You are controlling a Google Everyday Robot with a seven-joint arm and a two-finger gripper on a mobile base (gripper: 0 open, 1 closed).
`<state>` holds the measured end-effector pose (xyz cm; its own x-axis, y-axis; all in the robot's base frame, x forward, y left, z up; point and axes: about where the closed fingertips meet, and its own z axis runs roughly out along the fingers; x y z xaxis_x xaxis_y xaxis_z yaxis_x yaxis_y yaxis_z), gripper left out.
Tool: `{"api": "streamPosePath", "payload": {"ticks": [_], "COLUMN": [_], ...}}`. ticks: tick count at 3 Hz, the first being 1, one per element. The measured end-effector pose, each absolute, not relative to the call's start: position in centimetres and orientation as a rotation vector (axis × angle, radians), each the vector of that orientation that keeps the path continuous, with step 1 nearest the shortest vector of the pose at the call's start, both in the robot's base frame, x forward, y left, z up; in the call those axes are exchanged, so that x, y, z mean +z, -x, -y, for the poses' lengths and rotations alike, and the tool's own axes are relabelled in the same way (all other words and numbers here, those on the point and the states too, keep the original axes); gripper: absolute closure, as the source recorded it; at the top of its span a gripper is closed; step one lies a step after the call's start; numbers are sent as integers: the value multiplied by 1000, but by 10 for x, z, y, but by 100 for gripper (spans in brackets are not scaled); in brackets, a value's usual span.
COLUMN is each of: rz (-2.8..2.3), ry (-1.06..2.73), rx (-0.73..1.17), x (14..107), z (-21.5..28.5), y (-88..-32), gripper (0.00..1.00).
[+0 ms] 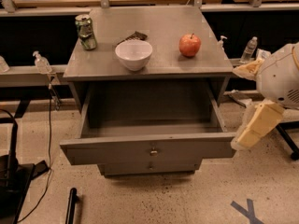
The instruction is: Close top drawer
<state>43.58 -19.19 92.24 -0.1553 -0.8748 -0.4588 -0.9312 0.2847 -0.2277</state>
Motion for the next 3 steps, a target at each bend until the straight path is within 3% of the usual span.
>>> {"api": "streamPosePath", "payload": {"ticks": [1, 3], "rz": [-2056, -1954], "ry": [1615, 1486], "rx": [143, 355], "x": [922, 835], "z": [192, 195], "y": [-436, -453], "gripper": [0, 0]}}
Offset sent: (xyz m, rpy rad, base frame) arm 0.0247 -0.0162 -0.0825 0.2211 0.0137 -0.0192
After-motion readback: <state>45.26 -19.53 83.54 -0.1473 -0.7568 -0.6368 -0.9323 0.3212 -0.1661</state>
